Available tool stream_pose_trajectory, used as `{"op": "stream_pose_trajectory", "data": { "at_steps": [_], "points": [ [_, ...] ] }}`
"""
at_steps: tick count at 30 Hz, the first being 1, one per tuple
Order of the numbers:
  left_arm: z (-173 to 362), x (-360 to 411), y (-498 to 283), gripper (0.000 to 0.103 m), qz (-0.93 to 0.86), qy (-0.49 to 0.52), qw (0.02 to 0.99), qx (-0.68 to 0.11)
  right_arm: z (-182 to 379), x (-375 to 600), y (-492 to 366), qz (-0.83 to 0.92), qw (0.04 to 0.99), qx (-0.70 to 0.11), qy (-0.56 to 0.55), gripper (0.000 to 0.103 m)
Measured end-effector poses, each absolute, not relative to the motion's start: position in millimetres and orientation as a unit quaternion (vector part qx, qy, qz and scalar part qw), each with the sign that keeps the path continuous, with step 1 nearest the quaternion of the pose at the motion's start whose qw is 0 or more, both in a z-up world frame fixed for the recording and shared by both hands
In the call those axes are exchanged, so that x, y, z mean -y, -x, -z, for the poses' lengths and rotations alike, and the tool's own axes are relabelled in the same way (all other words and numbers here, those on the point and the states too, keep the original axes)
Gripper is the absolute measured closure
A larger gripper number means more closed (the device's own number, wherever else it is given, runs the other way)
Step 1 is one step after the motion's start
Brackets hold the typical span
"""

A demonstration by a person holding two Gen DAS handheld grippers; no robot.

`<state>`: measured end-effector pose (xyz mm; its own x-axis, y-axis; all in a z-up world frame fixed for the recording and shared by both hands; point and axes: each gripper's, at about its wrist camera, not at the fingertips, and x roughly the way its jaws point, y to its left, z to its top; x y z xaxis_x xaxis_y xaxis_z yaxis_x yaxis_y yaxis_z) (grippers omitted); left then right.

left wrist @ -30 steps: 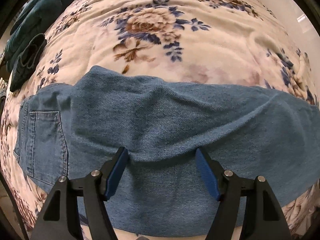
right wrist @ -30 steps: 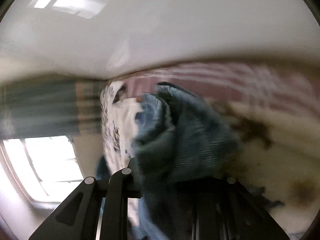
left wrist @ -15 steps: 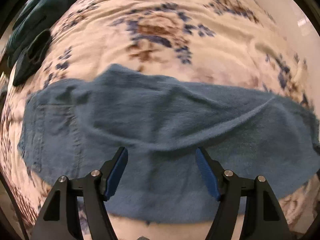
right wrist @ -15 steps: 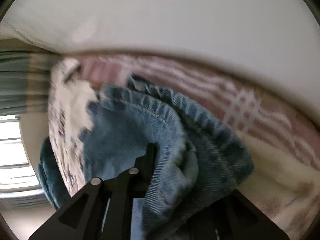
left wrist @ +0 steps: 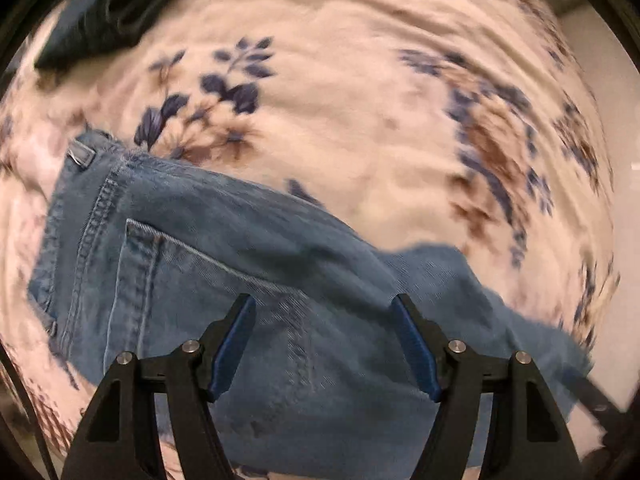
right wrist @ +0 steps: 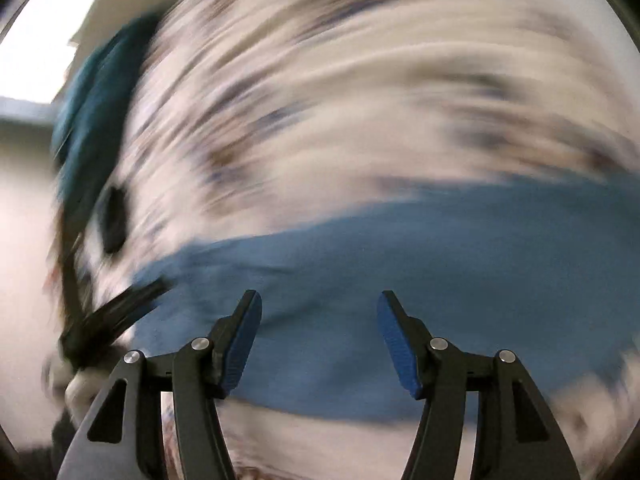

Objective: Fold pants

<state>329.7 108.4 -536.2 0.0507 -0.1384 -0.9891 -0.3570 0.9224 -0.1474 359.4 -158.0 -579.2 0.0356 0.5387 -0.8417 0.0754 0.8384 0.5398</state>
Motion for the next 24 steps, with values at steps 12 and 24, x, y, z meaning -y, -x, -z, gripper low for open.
{"op": "stream_pose_trajectory", "data": {
  "at_steps": [12,24],
  "points": [
    [519,-298,-311,0.035,-0.128,0.183,0.701,-0.677,623,-18,-426,-0.243,0.619,-0.746,-0.025,0.04],
    [564,-292,-330,0.067,-0.012,0.162,0.71,-0.685,659,-38,-443,-0.244,0.558,-0.792,-0.042,0.04]
  ]
}}
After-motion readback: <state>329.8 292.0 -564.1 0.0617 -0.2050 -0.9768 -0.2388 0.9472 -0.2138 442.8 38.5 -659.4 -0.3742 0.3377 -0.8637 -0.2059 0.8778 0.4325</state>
